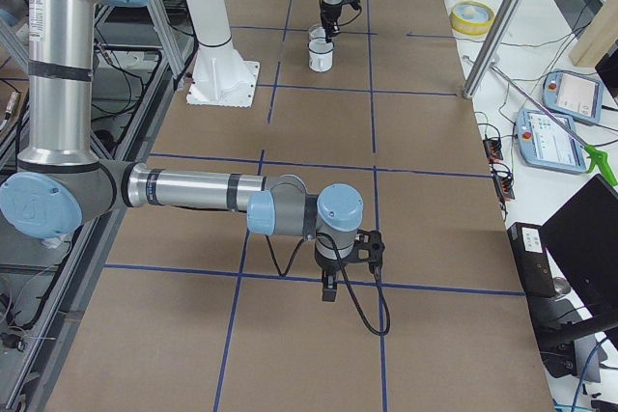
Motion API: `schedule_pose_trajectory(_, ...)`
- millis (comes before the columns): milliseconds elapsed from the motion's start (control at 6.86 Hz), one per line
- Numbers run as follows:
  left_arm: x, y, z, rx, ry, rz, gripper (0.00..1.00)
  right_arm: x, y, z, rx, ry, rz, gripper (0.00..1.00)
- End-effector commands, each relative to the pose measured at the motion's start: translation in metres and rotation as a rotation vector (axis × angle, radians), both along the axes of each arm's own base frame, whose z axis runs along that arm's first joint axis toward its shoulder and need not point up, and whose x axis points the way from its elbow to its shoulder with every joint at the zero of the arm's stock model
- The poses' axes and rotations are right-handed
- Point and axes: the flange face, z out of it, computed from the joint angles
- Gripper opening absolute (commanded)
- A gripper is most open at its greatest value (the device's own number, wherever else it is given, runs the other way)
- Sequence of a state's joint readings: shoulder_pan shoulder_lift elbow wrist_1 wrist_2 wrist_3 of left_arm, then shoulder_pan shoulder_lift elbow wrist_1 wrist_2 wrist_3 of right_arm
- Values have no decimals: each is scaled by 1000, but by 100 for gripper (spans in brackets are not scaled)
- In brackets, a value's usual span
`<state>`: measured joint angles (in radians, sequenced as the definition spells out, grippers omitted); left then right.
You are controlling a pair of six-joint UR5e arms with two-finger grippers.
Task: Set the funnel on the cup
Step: 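Lower the funnel into the mug and open the left gripper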
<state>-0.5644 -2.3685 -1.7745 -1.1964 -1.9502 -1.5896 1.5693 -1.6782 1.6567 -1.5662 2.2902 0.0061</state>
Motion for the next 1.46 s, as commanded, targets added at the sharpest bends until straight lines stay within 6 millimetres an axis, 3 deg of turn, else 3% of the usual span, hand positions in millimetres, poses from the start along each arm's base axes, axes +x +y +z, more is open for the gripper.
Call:
schedule_pose_trajectory(0, 7, 4, 13, 8, -2, 21, 0, 0, 0, 0, 0, 0, 0, 100)
schedule_pose_trajectory(874, 15, 4, 29, 21, 19, 27, 0, 0, 0, 0, 0, 0, 0, 100)
schedule_pose_trajectory(1166, 15, 4, 26, 28, 32, 28, 21, 0, 0, 0, 0, 0, 0, 100)
schedule_pose_trajectory(1311, 15, 4, 27, 29, 30, 27, 42, 0, 0, 0, 0, 0, 0, 100)
